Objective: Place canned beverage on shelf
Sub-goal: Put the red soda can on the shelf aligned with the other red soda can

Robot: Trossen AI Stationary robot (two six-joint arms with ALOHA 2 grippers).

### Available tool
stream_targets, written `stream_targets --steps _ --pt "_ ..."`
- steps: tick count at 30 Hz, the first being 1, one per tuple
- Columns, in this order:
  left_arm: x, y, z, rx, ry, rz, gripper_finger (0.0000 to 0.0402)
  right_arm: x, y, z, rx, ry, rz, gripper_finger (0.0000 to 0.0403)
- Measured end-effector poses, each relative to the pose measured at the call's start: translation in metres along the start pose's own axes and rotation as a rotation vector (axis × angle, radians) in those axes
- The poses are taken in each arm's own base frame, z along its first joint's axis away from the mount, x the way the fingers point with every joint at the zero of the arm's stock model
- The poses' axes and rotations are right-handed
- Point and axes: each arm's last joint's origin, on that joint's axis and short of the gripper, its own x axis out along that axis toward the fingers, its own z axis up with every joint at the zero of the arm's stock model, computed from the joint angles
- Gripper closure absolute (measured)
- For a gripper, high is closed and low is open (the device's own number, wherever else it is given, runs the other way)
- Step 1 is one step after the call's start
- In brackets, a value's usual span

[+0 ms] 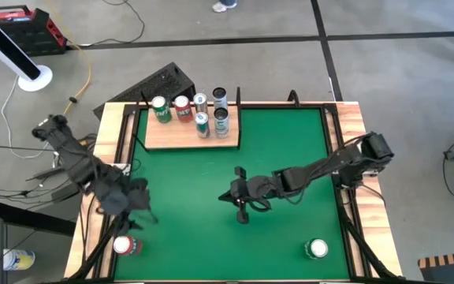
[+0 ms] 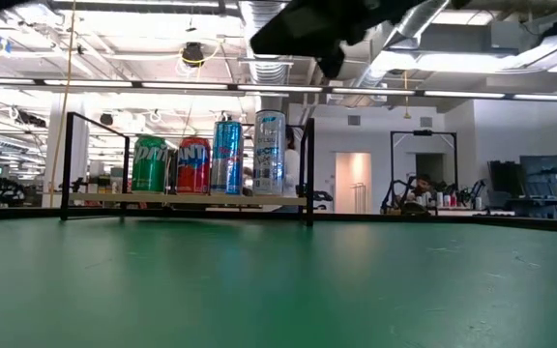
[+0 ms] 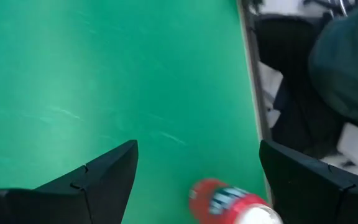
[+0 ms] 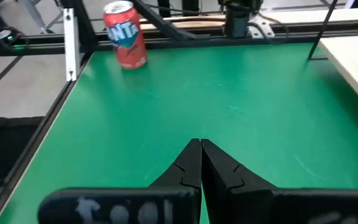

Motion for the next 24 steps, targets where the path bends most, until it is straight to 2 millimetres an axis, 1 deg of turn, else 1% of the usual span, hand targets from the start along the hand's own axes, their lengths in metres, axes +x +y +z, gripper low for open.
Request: stream_targets --steps 2,5,9,11,17,21,24 --pt "0.003 -0.016 -0.002 0.007 0.041 -0.021 0.0081 0.008 -0.003 0.004 -0.002 -0.012 -0.009 0.0376" --pt "0.005 -0.035 -0.007 -0.012 0.123 0.002 0.0081 0.018 -0.007 0.005 -0.014 0.001 -0.026 0.0376" --pt "0.008 -0.054 -0.02 -0.085 0.232 0.043 0.0081 0.031 -0.011 0.005 -0.02 0.009 -0.039 0.0376" --pt "0.012 -0.062 -0.026 -0.136 0.271 0.039 0.0081 0.032 -0.011 0.005 -0.021 0.015 -0.041 0.0376" --pt "0.019 -0.077 -0.041 -0.219 0.331 0.059 0.0081 0.032 -0.01 0.006 -0.026 0.002 -0.036 0.0376" --pt "0.026 -0.084 -0.048 -0.207 0.359 0.082 0.0081 0.03 -0.006 0.01 -0.043 -0.029 -0.025 0.0376" --pt "0.032 -0.085 -0.049 -0.173 0.369 0.096 0.0081 0.03 -0.007 0.01 -0.043 -0.027 -0.025 0.0376"
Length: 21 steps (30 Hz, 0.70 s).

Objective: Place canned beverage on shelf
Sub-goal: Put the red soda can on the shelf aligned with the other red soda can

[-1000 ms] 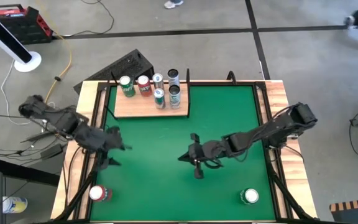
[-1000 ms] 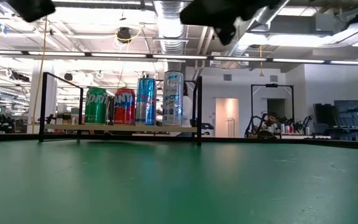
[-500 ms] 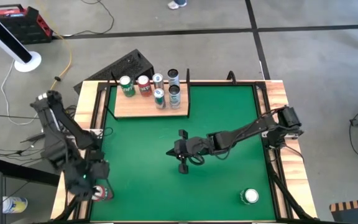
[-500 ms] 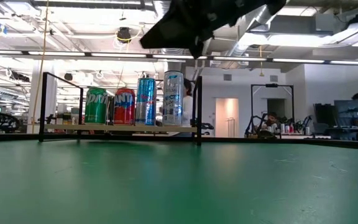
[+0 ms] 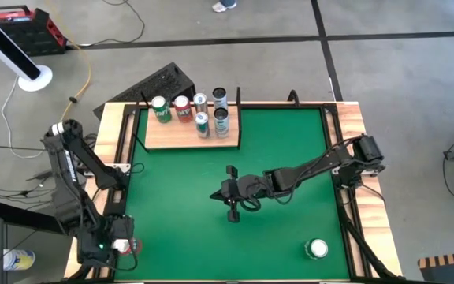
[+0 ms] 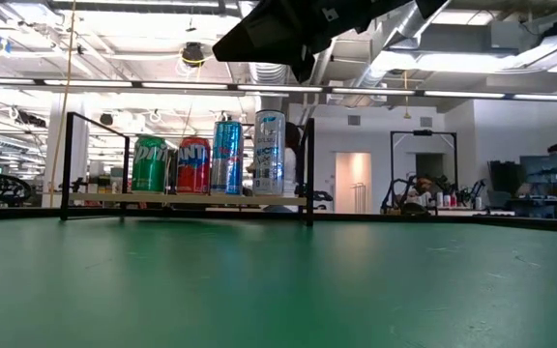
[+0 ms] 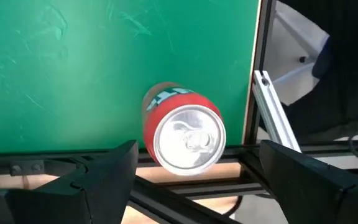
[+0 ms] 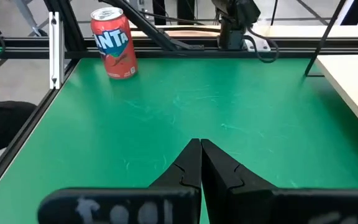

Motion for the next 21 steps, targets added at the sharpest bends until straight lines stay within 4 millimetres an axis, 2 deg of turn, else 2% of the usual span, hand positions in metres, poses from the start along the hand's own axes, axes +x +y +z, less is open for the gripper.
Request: stream_targets --steps 7,21 --pt "0.014 -0.005 0.0 0.095 -0.011 0.068 0.0081 -0.001 0.004 0.0 -0.006 0.0 0.009 0.0376" --pt "0.049 -0.016 -0.001 0.162 0.094 0.164 0.0081 -0.001 0.003 0.0 -0.046 -0.004 0.008 0.0376"
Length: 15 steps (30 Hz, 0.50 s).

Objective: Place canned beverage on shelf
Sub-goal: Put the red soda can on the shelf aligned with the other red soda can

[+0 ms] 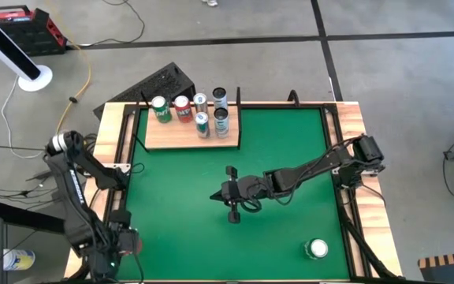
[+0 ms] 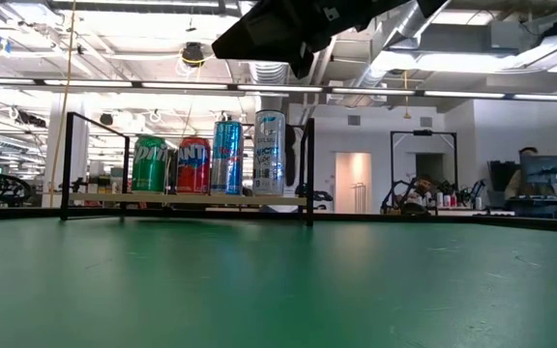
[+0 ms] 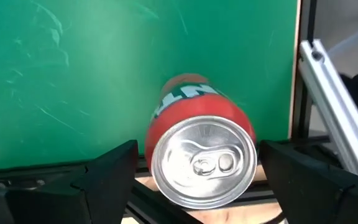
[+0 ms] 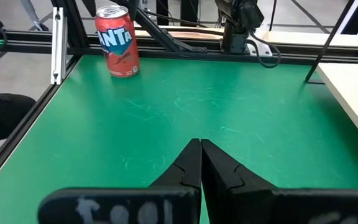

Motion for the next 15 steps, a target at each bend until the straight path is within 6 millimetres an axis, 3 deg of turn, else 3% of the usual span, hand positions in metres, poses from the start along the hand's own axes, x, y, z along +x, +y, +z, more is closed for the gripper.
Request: stream_targets --steps 15 --pt "0.012 0.0014 -0.0008 0.023 0.003 0.017 0.0081 0.0 0.0002 -0.0001 -0.001 0.0 0.001 0.0376"
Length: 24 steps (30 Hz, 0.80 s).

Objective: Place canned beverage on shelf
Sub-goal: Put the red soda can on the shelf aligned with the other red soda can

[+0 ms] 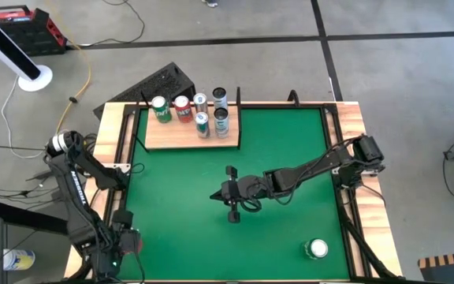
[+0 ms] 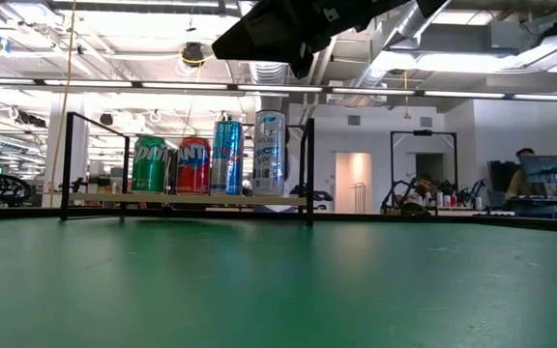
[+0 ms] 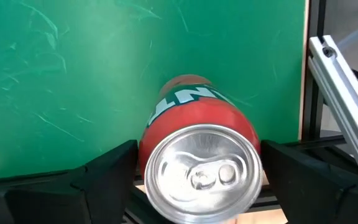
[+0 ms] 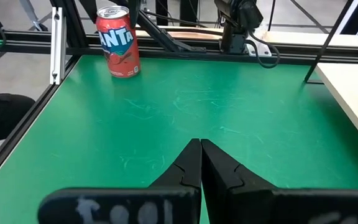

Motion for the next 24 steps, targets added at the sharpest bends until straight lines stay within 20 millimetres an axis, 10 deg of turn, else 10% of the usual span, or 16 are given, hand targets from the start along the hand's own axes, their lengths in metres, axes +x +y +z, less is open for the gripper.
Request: stream_targets --steps 16,24 --pt "0.007 0.009 0.0 -0.066 0.09 -0.008 0.0125 -0.001 0.004 0.0 -0.003 0.001 0.009 0.0376" --pt "-0.023 0.05 0.024 -0.101 -0.027 0.017 0.0127 -0.013 0.011 -0.001 -0.138 0.067 0.034 0.0376"
